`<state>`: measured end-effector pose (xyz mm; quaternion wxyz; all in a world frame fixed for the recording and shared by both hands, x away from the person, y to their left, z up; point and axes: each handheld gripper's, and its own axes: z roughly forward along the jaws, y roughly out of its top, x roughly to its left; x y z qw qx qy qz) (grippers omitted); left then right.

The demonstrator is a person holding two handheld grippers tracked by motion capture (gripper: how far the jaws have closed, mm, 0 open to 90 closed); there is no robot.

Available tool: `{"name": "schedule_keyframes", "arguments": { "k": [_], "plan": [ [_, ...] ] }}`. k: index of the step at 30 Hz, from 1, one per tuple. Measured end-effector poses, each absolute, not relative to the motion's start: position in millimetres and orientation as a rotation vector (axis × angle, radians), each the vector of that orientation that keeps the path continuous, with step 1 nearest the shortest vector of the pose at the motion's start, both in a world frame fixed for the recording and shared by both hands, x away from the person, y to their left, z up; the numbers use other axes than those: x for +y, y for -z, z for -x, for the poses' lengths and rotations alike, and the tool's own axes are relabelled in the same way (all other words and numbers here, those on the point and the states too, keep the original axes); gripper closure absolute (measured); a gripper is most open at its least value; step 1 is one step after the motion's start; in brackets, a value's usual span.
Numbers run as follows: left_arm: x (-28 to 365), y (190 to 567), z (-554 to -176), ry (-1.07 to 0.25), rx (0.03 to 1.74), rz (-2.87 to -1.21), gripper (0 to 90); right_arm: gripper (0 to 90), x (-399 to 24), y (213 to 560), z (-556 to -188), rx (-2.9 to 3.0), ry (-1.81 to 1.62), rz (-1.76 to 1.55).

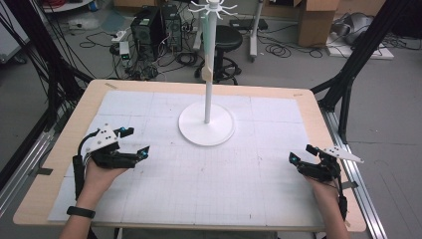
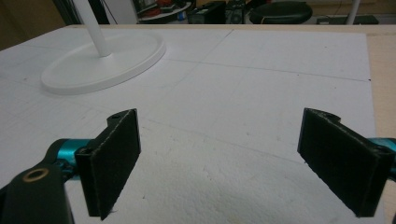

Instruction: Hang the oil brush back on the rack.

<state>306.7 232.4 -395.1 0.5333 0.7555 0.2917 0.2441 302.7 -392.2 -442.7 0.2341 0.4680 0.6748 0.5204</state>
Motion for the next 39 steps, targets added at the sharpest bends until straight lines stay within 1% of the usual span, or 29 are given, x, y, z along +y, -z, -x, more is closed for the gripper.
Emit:
{"name": "schedule_keyframes", "arguments": {
  "k": [15,29,39],
  "plan": [
    [264.2,428.5,-303.9,-0.59,0.798,-1.738,15.6,12.3,-389.5,445.1,-303.7,1.876,-1.413,-1.272],
    [260.0,437.2,-307.5,-0.576,0.792,-1.791,15.4,12.3,-389.8,445.6,-303.8,1.88,-1.407,-1.28],
    [261.1,437.0,-307.2,-0.585,0.804,-1.779,15.3,12.3,-390.0,445.5,-303.8,1.876,-1.409,-1.28]
  ]
}}
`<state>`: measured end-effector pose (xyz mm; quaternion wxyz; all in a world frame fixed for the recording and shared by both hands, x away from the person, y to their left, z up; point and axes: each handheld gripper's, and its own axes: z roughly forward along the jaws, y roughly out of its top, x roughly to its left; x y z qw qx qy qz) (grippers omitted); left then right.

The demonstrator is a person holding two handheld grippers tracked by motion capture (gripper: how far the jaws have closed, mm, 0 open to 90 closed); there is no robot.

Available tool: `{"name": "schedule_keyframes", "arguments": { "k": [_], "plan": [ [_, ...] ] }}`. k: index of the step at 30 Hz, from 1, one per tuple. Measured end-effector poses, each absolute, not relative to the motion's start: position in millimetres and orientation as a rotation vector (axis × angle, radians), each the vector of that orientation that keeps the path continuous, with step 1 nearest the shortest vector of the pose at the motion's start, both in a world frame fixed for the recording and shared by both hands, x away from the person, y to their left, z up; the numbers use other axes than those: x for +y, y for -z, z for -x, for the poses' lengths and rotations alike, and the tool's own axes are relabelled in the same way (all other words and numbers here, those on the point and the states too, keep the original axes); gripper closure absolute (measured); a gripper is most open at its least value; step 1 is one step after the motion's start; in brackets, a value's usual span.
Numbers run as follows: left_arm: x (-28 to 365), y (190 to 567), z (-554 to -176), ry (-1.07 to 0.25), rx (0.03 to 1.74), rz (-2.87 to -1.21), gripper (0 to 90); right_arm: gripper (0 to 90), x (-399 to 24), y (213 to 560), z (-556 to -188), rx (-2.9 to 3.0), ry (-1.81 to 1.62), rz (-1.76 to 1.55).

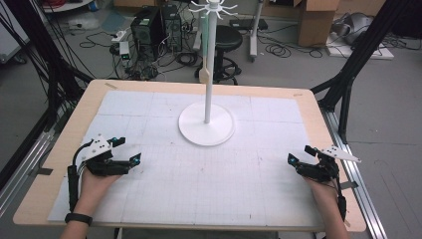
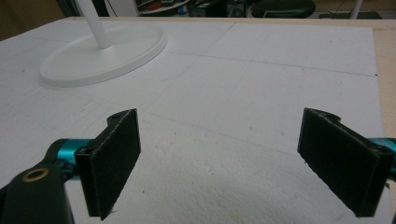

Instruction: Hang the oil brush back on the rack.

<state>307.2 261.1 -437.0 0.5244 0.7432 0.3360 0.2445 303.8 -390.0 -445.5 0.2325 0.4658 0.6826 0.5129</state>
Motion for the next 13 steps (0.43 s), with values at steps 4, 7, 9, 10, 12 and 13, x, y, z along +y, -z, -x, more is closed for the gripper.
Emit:
{"name": "schedule_keyframes", "arguments": {
  "k": [4,7,9,10,12,13],
  "plan": [
    [260.8,437.1,-307.0,-0.588,0.807,-1.784,15.3,12.3,-390.2,445.6,-304.0,1.874,-1.411,-1.279],
    [261.7,436.5,-306.7,-0.592,0.808,-1.782,15.3,12.3,-390.6,445.6,-304.1,1.874,-1.412,-1.278],
    [262.6,436.3,-306.5,-0.592,0.812,-1.782,15.3,12.3,-390.5,445.6,-303.8,1.874,-1.415,-1.287],
    [262.7,436.2,-306.3,-0.59,0.814,-1.776,15.3,12.3,-390.6,445.5,-303.8,1.874,-1.414,-1.287],
    [263.2,435.7,-306.2,-0.598,0.812,-1.776,15.3,12.3,-390.9,445.5,-304.0,1.873,-1.416,-1.284],
    [263.2,435.7,-306.3,-0.595,0.811,-1.774,15.3,12.3,-390.9,445.6,-304.0,1.874,-1.416,-1.285]
  ]
}}
